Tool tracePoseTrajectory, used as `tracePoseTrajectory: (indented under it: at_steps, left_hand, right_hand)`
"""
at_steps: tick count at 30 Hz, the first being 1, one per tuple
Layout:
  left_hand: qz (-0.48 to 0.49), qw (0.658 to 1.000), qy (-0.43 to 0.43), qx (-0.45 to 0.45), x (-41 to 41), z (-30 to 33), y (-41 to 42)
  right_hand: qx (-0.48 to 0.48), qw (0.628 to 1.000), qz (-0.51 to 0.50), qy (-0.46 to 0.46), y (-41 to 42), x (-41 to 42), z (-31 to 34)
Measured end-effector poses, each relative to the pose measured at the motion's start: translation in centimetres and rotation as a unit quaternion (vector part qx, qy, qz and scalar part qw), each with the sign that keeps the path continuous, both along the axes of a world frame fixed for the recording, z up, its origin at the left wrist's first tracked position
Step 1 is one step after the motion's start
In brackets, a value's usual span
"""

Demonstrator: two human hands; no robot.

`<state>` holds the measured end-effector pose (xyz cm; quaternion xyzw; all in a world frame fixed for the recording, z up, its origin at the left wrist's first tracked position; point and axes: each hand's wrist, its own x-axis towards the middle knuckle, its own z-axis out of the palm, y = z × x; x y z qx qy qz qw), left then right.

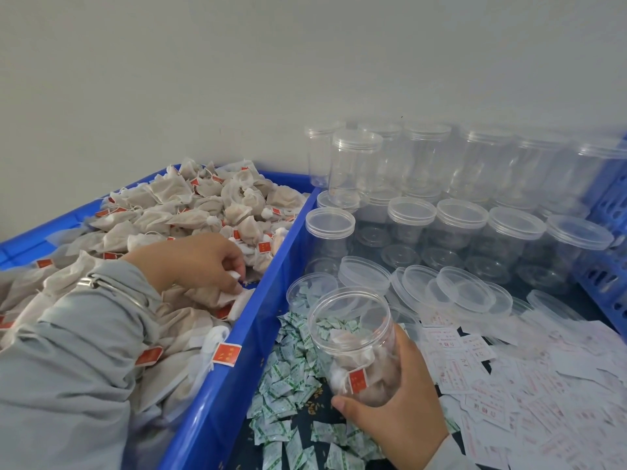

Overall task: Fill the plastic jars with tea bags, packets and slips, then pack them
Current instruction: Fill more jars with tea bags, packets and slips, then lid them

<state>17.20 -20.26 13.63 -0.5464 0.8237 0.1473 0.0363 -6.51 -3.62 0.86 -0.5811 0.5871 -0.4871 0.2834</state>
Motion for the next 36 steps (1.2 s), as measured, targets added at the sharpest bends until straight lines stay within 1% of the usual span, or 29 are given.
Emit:
tracePoseTrajectory:
  at_steps: [5, 7, 9, 11, 13, 14, 16, 18, 22, 24, 26, 28, 32, 34, 36]
  left_hand:
    - [0.049, 0.990, 0.095, -0.091, 0.4, 0.3, -0.5]
    - [0.078, 0.978, 0.146, -0.123, 0.3, 0.5, -0.6]
    - [0.110, 0.962, 0.207, -0.140, 0.1, 0.6, -0.6]
    - [0.137, 0.938, 0.289, -0.132, -0.1, 0.6, -0.6]
    - [0.152, 0.904, 0.389, -0.089, -0.7, 0.8, -0.2]
    - [0.149, 0.890, 0.425, -0.065, -1.1, 0.9, 0.2]
    - [0.122, 0.875, 0.467, -0.027, -2.2, 1.0, 1.1]
    - [0.081, 0.879, 0.469, -0.016, -3.4, 1.0, 2.2]
    - [-0.003, 0.904, 0.425, -0.041, -5.5, 1.2, 4.4]
    - [-0.047, 0.902, 0.429, -0.034, -6.3, 1.4, 5.6]
    - [-0.087, 0.898, 0.432, -0.008, -6.9, 1.3, 6.7]
    - [-0.111, 0.906, 0.407, 0.024, -7.5, 0.8, 7.4]
    - [-0.144, 0.938, 0.315, 0.030, -8.5, -0.5, 8.3]
    - [-0.156, 0.938, 0.303, 0.057, -8.9, -1.1, 8.6]
    - [-0.158, 0.935, 0.307, 0.084, -9.1, -1.2, 8.9]
  right_hand:
    - [0.004, 1.000, -0.010, -0.013, 0.1, 0.0, 0.0]
    - [0.006, 1.000, -0.015, -0.025, 0.0, -0.1, -0.2]
    - [0.010, 1.000, 0.002, -0.012, 0.0, -0.1, -0.3]
    - [0.028, 0.999, 0.029, 0.001, -0.1, -0.2, -0.5]
    - [0.047, 0.998, 0.038, -0.008, -0.2, -0.3, -0.6]
    - [0.050, 0.998, 0.040, -0.008, -0.1, -0.2, -0.5]
    - [0.038, 0.999, 0.025, -0.007, -0.1, 0.0, -0.4]
    - [0.023, 1.000, 0.004, -0.013, -0.1, -0.1, -0.5]
    - [0.046, 0.998, 0.026, -0.031, -0.2, 0.0, -0.6]
    - [0.036, 0.999, 0.015, -0.025, -0.2, -0.1, -0.7]
    - [0.028, 0.999, 0.012, -0.020, -0.2, 0.0, -0.7]
    - [0.032, 0.999, 0.012, -0.021, -0.3, 0.1, -0.8]
    - [0.023, 1.000, -0.002, -0.005, -0.3, 0.1, -1.0]
    - [0.011, 1.000, -0.003, 0.007, -0.4, 0.2, -0.8]
    - [0.015, 1.000, 0.006, 0.000, -0.6, 0.2, -0.6]
